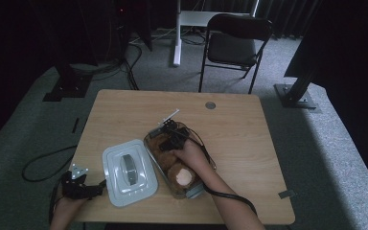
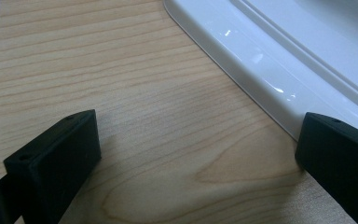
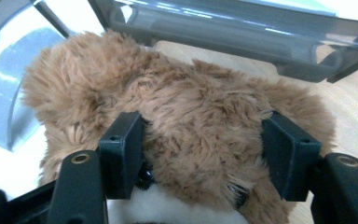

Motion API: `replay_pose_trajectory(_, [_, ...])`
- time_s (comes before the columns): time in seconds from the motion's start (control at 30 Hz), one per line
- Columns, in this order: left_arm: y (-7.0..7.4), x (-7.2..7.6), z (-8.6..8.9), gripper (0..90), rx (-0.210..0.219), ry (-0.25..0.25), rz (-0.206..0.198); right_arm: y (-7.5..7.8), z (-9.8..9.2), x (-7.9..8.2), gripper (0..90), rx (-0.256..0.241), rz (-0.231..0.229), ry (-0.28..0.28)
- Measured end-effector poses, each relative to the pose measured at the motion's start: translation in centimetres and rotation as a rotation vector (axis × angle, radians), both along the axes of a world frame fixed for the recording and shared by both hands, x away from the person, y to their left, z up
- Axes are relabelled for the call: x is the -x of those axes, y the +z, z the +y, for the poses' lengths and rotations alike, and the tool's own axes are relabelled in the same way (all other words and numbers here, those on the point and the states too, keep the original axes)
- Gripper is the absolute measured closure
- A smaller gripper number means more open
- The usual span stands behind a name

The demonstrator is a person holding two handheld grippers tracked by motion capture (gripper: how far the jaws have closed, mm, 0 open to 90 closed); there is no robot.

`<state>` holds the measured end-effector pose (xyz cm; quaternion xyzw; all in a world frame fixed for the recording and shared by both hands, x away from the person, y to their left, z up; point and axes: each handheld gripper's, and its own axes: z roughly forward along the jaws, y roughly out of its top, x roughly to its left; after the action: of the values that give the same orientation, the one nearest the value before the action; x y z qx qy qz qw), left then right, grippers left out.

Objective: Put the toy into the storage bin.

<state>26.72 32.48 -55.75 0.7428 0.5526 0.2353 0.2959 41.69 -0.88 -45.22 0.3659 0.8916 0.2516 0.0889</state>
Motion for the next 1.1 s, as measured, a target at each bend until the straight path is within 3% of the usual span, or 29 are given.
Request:
replay_pose_trajectory(0.23, [0.0,0.0,0.0,0.6,0.0,0.0,0.0,0.9,-1.7,-0.1,29.9,-0.133,0.031,-0.03])
replay_pose_trajectory(0.67, [0.0,0.0,0.0,0.6,-0.001,0.0,0.0,4.3,-3.4,1.8,30.0,-0.224,-0.038,0.009])
replay_pose_trajectory(0.8, [0.0,0.0,0.0,0.6,0.0,0.0,-0.001,5.9,-4.5,3.4,30.0,-0.274,-0.068,0.028])
replay_pose_trajectory(1.1, [0.0,0.0,0.0,0.6,0.0,0.0,-0.002,7.0,-6.4,6.5,31.1,-0.332,-0.092,0.071])
